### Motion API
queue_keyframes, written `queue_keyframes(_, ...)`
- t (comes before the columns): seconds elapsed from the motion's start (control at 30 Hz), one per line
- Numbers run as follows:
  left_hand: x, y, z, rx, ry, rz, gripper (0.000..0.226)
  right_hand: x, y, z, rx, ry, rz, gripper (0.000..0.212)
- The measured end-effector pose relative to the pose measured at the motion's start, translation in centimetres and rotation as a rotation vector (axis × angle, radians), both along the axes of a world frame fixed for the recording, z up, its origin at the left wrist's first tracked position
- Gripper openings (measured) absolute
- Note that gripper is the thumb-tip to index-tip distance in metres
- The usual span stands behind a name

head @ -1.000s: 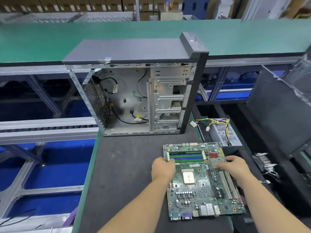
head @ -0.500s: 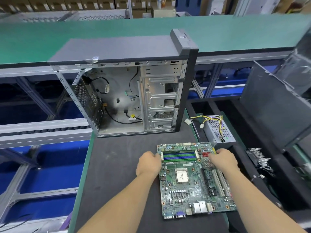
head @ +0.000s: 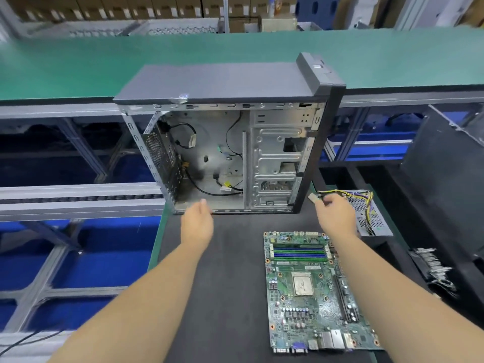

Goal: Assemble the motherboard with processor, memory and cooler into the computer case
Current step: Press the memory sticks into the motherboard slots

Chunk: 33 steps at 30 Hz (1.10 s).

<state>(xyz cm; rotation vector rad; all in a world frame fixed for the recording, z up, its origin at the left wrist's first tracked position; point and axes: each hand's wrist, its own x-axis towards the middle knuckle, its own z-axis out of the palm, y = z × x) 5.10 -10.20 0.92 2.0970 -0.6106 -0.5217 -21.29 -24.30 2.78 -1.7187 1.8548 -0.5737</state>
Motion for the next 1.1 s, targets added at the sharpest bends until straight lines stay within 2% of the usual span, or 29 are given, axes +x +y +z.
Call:
queue_keyframes(0.1,-3.6,0.3,-2.1,0.113,0.062,-0.201,0.039,-2.7,1.1,-2.0,0.144,0.189,-0.114,0.046)
queue_keyframes(0.23,-9.0,-0.2,-3.2,0.273,0.094,-0.370,0.032,-5.6,3.1,-3.6,0.255,0.288,-0.225,0.057)
queue_keyframes(0.37,-13.4,-0.6,-3.1,0.412,0.114,-0.325,0.042,-7.7,4.1,-4.5,0.384,0.285,-0.244,0.071)
queue_keyframes(0.5,-15.5,-0.6,-2.7,0.481,0.155,-0.223,0.050,-8.9,4.7,-5.3,0.448,0.268,-0.110,0.070)
queue_keyframes(0.6,-16.1,-0.8,-2.8,0.487,0.281,-0.171,0.053,-9.2,5.0,-5.0,0.433,0.244,-0.103,0.062)
queue_keyframes(0.73,-16.1,-0.6,-2.9,0.474,0.346,-0.085,0.055,-9.1,5.5,-4.2,0.402,0.214,-0.088,0.061)
queue_keyframes(0.93,-15.9,-0.3,-1.8,0.369,0.231,-0.008,0.052,-8.0,3.9,-1.8,0.285,0.082,-0.062,0.065)
queue_keyframes(1.1,-17.7,-2.9,0.9,0.190,0.303,-0.058,0.052,-10.5,0.6,0.8,0.213,0.059,-0.139,0.062)
